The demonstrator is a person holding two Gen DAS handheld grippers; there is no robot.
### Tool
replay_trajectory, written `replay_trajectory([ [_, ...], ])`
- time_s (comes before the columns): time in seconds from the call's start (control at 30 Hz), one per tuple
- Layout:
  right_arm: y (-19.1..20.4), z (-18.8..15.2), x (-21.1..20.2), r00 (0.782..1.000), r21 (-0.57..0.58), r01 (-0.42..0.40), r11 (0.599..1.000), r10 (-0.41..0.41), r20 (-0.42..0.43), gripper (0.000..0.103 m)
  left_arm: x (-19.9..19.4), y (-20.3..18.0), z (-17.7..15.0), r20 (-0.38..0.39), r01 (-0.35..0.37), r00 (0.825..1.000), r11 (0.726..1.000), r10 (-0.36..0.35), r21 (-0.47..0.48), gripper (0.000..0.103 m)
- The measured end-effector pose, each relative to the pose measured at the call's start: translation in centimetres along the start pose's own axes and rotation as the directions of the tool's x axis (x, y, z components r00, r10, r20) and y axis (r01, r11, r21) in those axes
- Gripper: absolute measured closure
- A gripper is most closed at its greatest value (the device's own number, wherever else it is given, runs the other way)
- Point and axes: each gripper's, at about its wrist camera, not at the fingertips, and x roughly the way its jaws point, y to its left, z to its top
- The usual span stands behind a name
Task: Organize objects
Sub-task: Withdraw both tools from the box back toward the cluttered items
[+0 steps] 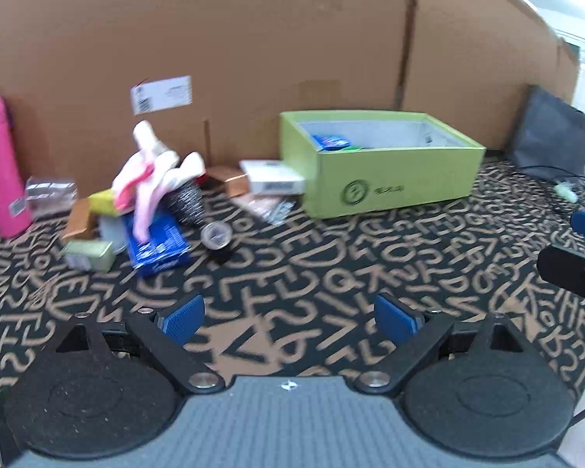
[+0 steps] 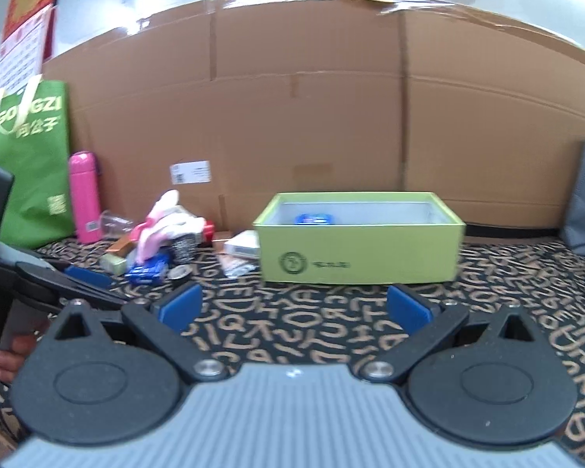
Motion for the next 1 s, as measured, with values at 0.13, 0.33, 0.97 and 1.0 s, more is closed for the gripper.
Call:
replay_trajectory([
  [0.13,2.3,0.3,1.6,0.998,-0.035,-0.056,0.998,0.055,-0.028,0.0,0.3,1.7,-0.5,-0.027,-0.032,0.999,0.999,0.031,-0.042,0.006],
  [0.33,5.5,0.3,4.2,0.99,-0.114,-0.12,0.986,0.111,-0.084,0.0,0.8,3.7,-0.7,-0.05,-0.065,0.997,0.995,0.062,-0.078,0.006],
  [0.97,10.6,1.9,17.2,0.943,-0.108,-0.271,0.956,0.242,-0.227,0.002,2.6,12.2,1.5,-0.013,-0.193,0.981,0.961,0.194,-0.199,0.006],
  [1.0,10.7,2.0,17.8,0.942,-0.102,-0.27,0.957,0.241,-0.233,0.002,3.1,12.6,1.8,-0.018,-0.204,0.979,0.96,0.205,-0.192,0.006],
])
